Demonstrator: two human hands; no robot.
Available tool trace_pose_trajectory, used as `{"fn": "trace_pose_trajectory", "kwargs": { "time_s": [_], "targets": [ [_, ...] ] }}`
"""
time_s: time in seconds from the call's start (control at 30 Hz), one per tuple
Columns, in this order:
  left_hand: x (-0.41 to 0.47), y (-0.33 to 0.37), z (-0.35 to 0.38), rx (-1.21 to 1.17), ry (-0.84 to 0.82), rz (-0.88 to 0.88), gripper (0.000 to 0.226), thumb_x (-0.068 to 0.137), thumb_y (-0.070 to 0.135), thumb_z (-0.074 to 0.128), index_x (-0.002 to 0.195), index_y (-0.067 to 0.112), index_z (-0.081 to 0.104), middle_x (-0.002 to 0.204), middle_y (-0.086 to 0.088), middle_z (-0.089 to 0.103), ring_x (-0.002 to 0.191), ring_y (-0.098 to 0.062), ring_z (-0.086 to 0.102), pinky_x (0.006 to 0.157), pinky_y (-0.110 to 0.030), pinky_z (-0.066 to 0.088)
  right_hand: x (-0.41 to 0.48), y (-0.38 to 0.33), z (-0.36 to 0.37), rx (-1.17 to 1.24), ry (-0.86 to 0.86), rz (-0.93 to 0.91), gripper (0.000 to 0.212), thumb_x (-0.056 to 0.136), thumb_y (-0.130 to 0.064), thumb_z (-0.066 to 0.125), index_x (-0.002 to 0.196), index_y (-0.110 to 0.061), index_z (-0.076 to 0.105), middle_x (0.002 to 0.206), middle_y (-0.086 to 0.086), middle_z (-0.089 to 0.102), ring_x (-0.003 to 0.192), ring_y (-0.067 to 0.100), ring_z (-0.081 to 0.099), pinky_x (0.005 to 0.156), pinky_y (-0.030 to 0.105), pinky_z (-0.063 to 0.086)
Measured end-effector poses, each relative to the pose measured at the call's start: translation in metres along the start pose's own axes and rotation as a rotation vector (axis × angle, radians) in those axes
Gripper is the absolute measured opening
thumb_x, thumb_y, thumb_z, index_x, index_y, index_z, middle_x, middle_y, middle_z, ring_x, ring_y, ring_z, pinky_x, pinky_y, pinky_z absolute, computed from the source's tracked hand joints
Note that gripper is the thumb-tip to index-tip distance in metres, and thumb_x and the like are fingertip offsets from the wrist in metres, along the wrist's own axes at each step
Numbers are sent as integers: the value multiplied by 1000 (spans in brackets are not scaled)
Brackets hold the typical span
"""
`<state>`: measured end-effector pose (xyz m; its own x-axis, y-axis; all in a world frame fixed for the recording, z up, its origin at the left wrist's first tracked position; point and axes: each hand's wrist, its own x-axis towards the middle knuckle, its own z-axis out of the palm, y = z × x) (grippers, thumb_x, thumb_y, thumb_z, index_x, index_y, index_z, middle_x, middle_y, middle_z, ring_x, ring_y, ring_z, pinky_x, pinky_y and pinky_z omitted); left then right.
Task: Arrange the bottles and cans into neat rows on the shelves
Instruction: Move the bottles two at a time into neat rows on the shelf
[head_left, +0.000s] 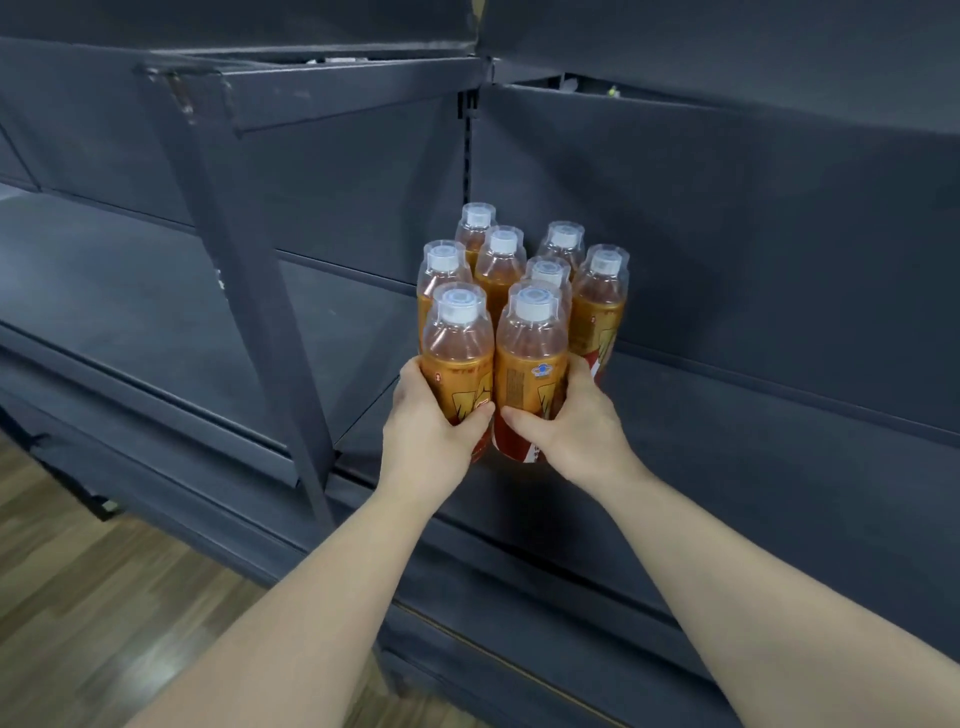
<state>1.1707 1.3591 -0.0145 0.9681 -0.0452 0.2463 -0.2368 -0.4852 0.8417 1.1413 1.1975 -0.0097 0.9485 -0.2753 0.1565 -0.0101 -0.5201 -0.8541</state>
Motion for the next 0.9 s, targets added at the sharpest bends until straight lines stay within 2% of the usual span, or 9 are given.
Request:
{"fn": "trace_pose_trajectory", "kwargs": {
  "time_s": [0.1,0.2,0.5,0.7,0.83,0.9],
  "targets": [
    [-5,9,15,6,-59,49,75,83,39,77,140,17,34,131,0,53,119,-19,54,95,-34,47,-12,6,-19,13,74,44,74,80,-37,82,139,-32,37,118,-19,54,110,4,53,92,26,48],
    [-12,20,32,-11,-134,77,79,82,41,77,142,18,32,134,0,52,120,-19,54,97,-34,47,-27,13,-42,6,149,84,74,81,-33,82,140,-25,38,112,-19,55,101,2,56,83,21,49],
    [-49,76,103,-91,-393,155,69,81,41,78,134,22,38,131,4,53,122,-18,54,101,-41,50,-97,46,-122,-35,399,238,70,80,-36,81,135,-28,38,120,-12,59,109,9,59,92,33,54],
    [-101,129,156,-141,-565,243,77,83,39,78,143,23,33,134,4,51,118,-14,52,93,-30,46,-162,68,-186,-87,575,347,68,83,-37,79,136,-25,37,118,-12,57,108,10,57,92,33,54],
    [-148,164,192,-173,-656,275,74,81,40,79,139,25,35,129,5,54,116,-16,56,95,-37,52,-214,86,-231,-84,683,398,62,82,-36,80,128,-31,39,116,-13,60,106,9,60,88,30,54],
    [-175,182,208,-188,-707,290,73,80,40,79,138,26,36,128,5,55,115,-17,57,95,-39,54,-243,92,-253,-96,730,419,66,82,-36,80,133,-30,38,117,-14,58,106,8,58,88,28,52]
  ]
}}
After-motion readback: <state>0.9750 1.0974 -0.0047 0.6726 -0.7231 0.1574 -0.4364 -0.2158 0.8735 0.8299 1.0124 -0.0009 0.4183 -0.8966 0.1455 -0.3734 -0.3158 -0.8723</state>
